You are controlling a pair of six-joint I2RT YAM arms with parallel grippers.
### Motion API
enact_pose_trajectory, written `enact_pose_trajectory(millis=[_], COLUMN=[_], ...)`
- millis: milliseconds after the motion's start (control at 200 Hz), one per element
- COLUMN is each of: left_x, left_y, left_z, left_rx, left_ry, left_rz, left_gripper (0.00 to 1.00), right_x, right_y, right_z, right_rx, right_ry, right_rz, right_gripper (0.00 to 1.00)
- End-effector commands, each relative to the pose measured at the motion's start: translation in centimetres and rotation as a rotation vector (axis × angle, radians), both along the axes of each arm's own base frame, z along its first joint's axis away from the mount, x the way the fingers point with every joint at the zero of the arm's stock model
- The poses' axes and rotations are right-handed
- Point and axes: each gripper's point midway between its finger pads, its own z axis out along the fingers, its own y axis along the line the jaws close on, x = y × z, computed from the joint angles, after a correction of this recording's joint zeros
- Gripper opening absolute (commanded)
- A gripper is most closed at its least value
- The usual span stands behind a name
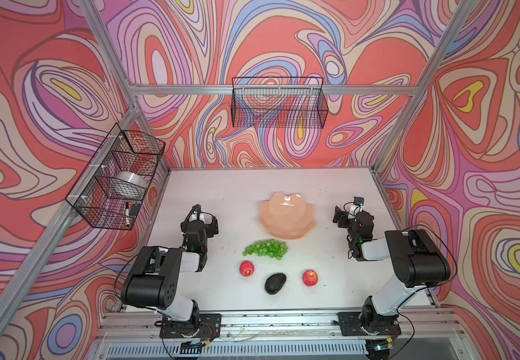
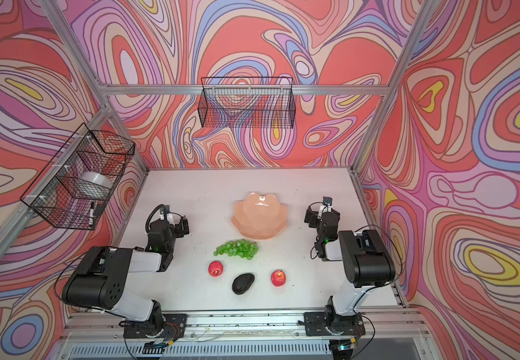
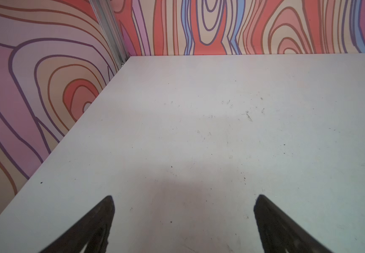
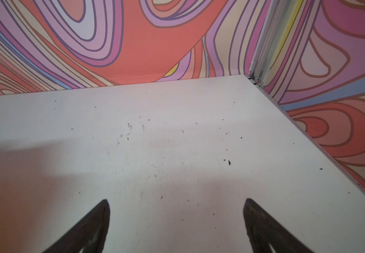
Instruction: Place and organize the fake fruits in the fruit bowl
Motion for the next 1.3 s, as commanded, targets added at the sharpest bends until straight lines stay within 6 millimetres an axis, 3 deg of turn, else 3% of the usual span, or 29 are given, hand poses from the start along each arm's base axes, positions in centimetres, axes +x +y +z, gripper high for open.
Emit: enact_pose_trajectory(millis=[0, 886, 986, 1032, 1047, 1142, 1172, 1212, 1252, 1292], left_x=[0.5, 0.5, 0.1, -0.2, 0.2, -0.2, -0.4, -0.9, -1.7, -2.3], left_y=[0.1, 0.2, -0.2, 0.4, 0.7, 0.5, 0.4, 0.6, 0.4, -0.3], left_z=[0.5, 0.4, 3.3, 5.3, 7.0, 12.1, 13.7, 15.5, 16.9, 18.0], left_rx=[0.007, -0.017, 0.038, 0.009, -0.020, -0.146, -0.196, -0.275, -0.322, -0.331], left_ry=[-0.012, -0.007, -0.001, 0.036, 0.012, -0.059, -0.104, -0.163, -0.186, -0.194], left_rz=[-0.002, -0.019, 0.002, 0.063, 0.096, 0.126, 0.126, 0.154, 0.152, 0.102], left_gripper=[1.00, 1.00, 1.00, 1.00, 1.00, 1.00, 1.00, 1.00, 1.00, 1.00], right_x=[0.3, 0.1, 0.0, 0.3, 0.2, 0.2, 0.2, 0.5, 0.7, 0.5], right_y=[0.3, -0.1, -1.5, -2.1, -2.3, -2.4, -2.1, 0.0, 2.4, 3.3], right_z=[-0.1, 0.3, 3.6, 7.0, 7.6, 12.2, 12.5, 12.6, 11.7, 10.6], right_rx=[0.000, -0.008, -0.016, 0.041, 0.053, 0.282, 0.340, 0.322, 0.309, 0.343], right_ry=[0.007, -0.008, 0.021, 0.019, 0.038, 0.042, 0.076, 0.142, 0.193, 0.230], right_rz=[0.023, -0.009, -0.120, -0.175, -0.193, -0.284, -0.289, -0.157, -0.009, 0.030], right_gripper=[0.98, 0.98, 0.98, 0.98, 0.98, 0.98, 0.98, 0.98, 0.98, 0.98])
